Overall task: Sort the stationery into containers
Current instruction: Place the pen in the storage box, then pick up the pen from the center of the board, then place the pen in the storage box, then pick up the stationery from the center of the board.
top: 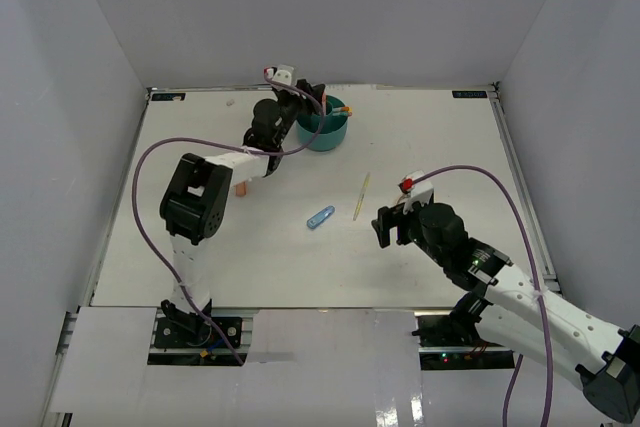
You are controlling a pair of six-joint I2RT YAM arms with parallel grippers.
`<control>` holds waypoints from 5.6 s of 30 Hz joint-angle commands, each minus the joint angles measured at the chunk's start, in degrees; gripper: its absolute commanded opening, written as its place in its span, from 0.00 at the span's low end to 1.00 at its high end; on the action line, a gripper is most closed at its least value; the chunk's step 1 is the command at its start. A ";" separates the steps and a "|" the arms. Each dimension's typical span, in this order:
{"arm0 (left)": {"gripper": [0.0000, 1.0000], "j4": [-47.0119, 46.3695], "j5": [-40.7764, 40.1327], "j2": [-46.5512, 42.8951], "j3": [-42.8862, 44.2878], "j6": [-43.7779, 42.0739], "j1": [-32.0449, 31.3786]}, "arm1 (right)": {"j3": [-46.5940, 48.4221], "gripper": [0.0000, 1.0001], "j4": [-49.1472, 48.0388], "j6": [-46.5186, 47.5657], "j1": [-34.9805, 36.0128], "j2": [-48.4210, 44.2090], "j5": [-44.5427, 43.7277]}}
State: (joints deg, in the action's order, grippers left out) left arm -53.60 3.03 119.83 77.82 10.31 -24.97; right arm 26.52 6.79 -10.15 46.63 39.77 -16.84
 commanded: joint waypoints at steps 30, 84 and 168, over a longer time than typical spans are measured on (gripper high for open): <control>0.98 75.75 -10.15 -42.58 -23.42 10.35 8.10 | 54.33 0.80 23.62 -22.19 -13.23 65.69 -2.58; 0.98 74.26 -10.59 -41.43 -24.30 10.44 8.45 | 54.85 0.08 -38.15 9.35 -14.90 58.12 15.87; 0.98 74.35 -3.91 -41.26 -23.86 11.23 9.06 | 29.11 0.70 17.21 -6.81 -25.62 40.99 0.57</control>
State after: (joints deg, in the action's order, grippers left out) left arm 21.37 -2.04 80.77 53.08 21.06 -16.23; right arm 56.16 22.85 -15.59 22.35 79.42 -19.25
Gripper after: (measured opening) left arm 0.979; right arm 0.709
